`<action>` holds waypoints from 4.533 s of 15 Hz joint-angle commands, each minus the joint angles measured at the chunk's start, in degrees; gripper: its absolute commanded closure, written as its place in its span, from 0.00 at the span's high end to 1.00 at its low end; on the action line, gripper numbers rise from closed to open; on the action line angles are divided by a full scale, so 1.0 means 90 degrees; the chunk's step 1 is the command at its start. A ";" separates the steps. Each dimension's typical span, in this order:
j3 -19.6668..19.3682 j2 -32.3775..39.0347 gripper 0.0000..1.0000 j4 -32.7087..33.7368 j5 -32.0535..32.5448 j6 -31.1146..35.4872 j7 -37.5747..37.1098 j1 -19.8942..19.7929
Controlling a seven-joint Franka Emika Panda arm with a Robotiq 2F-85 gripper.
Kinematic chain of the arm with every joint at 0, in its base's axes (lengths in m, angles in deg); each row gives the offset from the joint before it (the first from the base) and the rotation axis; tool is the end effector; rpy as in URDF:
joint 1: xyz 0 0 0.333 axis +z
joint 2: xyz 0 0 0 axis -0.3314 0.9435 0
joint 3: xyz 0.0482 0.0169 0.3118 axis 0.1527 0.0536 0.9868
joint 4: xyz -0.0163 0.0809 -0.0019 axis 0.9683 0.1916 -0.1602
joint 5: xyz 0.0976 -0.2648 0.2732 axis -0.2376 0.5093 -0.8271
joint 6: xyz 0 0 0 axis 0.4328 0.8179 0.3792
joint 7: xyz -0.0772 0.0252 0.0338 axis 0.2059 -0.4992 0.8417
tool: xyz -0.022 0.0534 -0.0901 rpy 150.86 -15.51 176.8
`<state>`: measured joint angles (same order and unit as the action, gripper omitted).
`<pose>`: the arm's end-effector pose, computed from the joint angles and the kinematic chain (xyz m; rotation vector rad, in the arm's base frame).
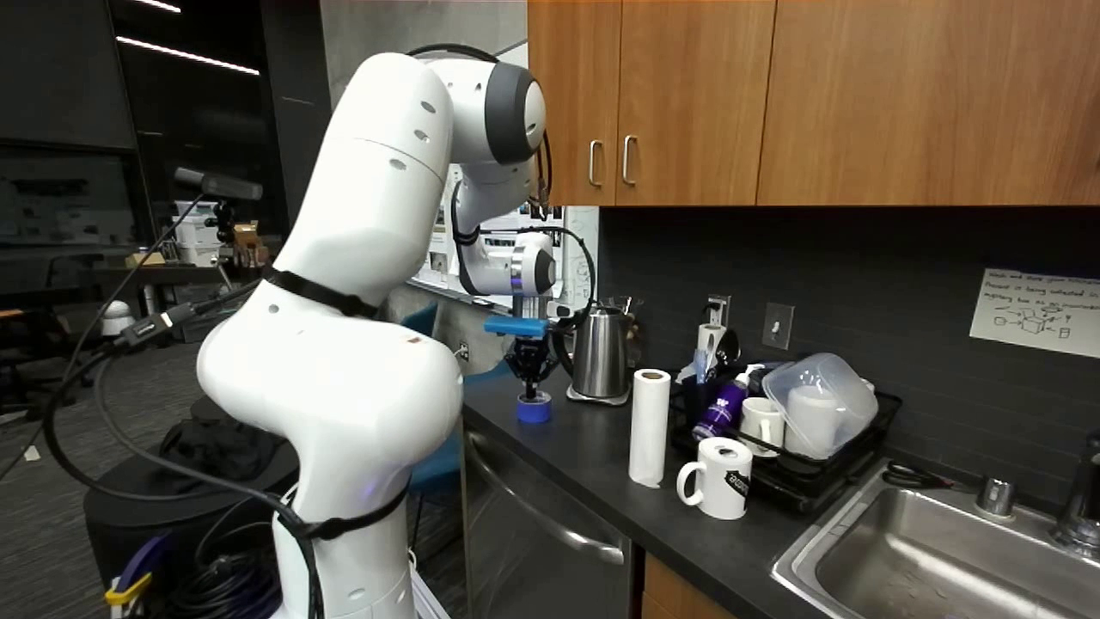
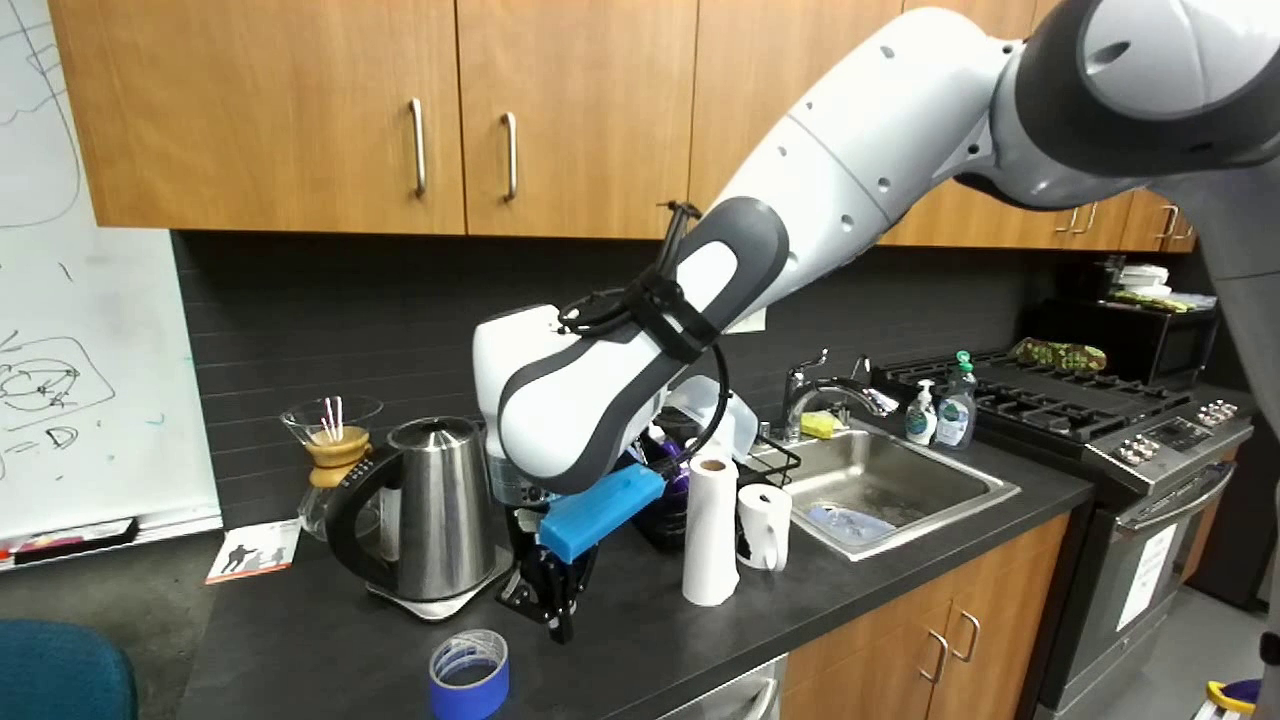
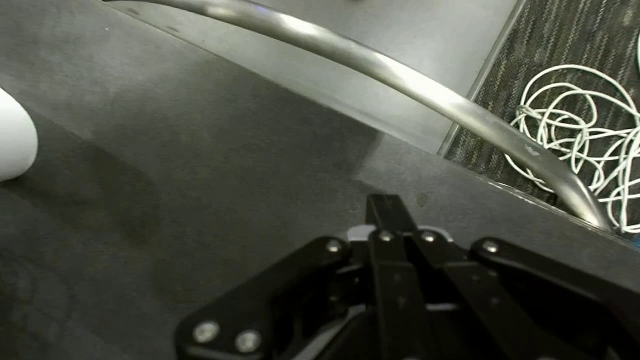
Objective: Slide the blue masking tape to the left
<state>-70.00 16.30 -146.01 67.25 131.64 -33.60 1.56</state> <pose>0.5134 0.3222 0.2438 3.0269 0.5283 -0.1580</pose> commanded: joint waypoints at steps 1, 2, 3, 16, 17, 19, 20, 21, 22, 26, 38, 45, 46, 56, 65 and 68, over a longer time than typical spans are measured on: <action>-0.0229 0.0340 0.00 0.0231 0.0111 0.0041 -0.0067 0.0091; -0.0280 0.0479 0.00 0.0324 0.0129 0.0058 -0.0045 0.0090; -0.0328 0.0618 0.00 0.0438 0.0141 0.0076 -0.0032 0.0096; -0.0545 0.1767 0.00 0.1947 0.0554 -0.0405 0.0110 0.0712; -0.0543 0.1749 0.00 0.2020 0.0633 -0.0494 0.0113 0.0802; -0.0519 0.1716 0.00 0.2152 0.0776 -0.0669 0.0164 0.0933; -0.0499 0.1702 0.00 0.2211 0.0831 -0.0738 0.0194 0.0987; -0.0484 0.1711 0.00 0.2288 0.0888 -0.0787 0.0234 0.1030; -0.0485 0.1722 0.00 0.2331 0.0931 -0.0801 0.0265 0.1059; -0.0477 0.1812 0.00 0.2697 0.1071 -0.1079 0.0210 0.1310; -0.0581 0.0480 0.00 0.1001 0.0948 -0.0995 -0.0167 0.0848; -0.0550 0.0743 0.00 0.1109 0.0971 -0.0946 -0.0047 0.0493; -0.0547 0.0825 0.00 0.1166 0.0969 -0.0941 -0.0030 0.0489; -0.0658 0.2269 0.00 0.2517 0.1045 -0.0959 0.0149 0.0701; -0.0637 0.3041 0.00 0.3944 0.1345 -0.1547 0.0512 0.1424; -0.0677 0.3365 0.00 0.4492 0.1438 -0.1805 0.0556 0.1785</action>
<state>-75.41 42.25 -112.42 78.72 118.79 -29.38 14.26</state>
